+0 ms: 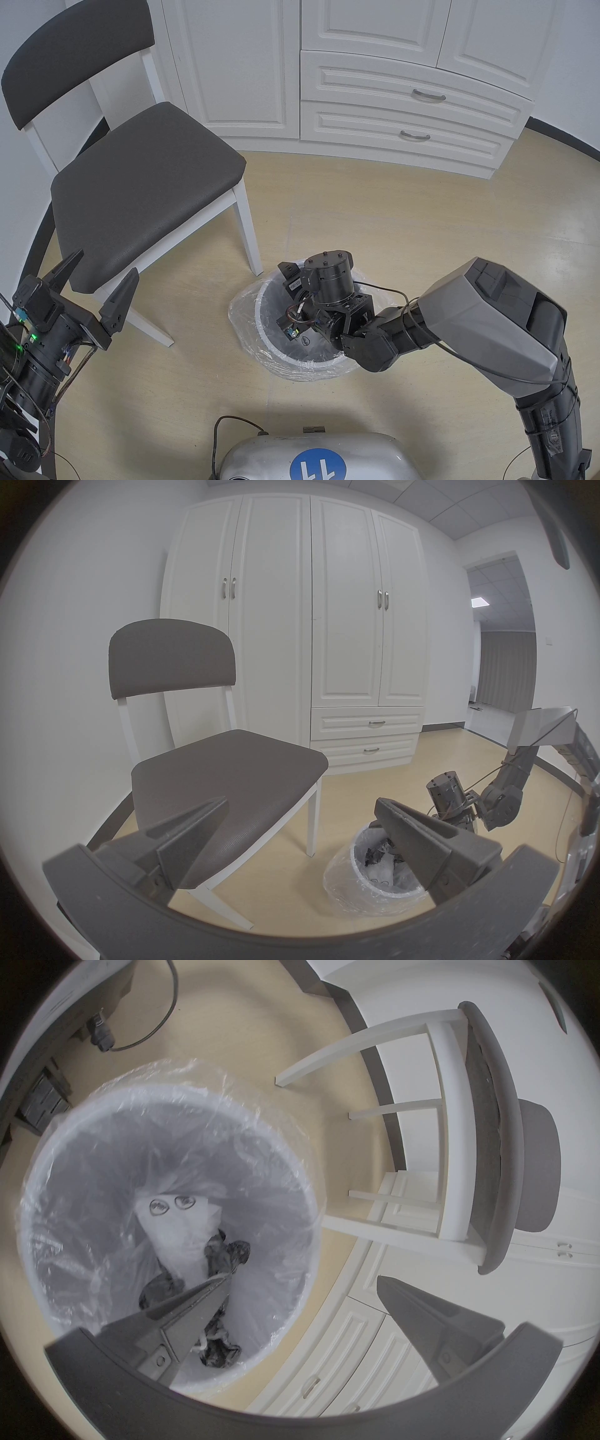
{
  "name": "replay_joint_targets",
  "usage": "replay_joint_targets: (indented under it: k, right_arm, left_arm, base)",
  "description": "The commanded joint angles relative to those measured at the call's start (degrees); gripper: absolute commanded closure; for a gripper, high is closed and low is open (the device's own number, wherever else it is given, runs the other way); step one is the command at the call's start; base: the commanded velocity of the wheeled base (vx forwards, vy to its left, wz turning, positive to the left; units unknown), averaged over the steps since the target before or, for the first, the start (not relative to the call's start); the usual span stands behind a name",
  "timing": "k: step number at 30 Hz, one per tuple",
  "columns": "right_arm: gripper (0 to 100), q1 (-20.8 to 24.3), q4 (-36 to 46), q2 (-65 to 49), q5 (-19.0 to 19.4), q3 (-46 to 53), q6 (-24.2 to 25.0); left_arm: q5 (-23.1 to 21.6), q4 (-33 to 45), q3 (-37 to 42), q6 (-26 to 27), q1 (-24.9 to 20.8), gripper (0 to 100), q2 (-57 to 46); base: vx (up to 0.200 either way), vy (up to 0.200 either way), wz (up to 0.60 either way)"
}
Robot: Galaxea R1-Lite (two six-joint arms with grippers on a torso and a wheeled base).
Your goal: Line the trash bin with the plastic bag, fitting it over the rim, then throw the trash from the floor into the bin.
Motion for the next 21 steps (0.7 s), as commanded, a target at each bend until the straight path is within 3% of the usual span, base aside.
replay_joint_targets:
  k: [1, 9, 10, 13, 16, 19, 21]
  right_arm:
    - [0, 0.23, -0.1, -0.62, 0.24, 0.07, 0.43]
    - [0, 4.27, -0.63, -9.14, -0.2, 6.93, 10.45]
    - [0, 5.94, -0.63, -14.06, -1.08, 11.15, 16.16]
    - [0, 7.09, -1.15, -20.48, -5.13, 17.74, 25.57]
    - [0, 8.05, -5.11, -28.3, -11.37, 25.82, 38.93]
    - [0, 7.26, -7.22, -36.04, -16.02, 31.36, 44.99]
    - [0, 5.68, -7.31, -41.57, -16.82, 34.61, 47.72]
  left_arm:
    - [-0.01, 0.03, -0.14, -0.09, 0.44, 0, 0.09]
    - [-0.01, -0.05, -0.05, -0.01, 0.53, 0, 0.0]
    - [-0.01, -0.05, -0.05, -0.01, 0.53, 0, -0.09]
    - [-0.01, -0.05, 0.04, -0.01, 0.62, 0, -0.09]
    - [-0.01, 0.03, 0.04, -0.09, 1.15, 0, 0.0]
    - [-0.01, 0.03, 0.04, -0.18, 2.2, 0, 0.09]
    - [-0.01, 0.03, 0.04, -0.27, 2.73, 0, 0.09]
  base:
    - [0.0, 0.0, 0.0]
    - [0.0, 0.0, 0.0]
    - [0.0, 0.0, 0.0]
    - [0.0, 0.0, 0.0]
    - [0.0, 0.0, 0.0]
    - [0.0, 0.0, 0.0]
    - [0.0, 0.0, 0.0]
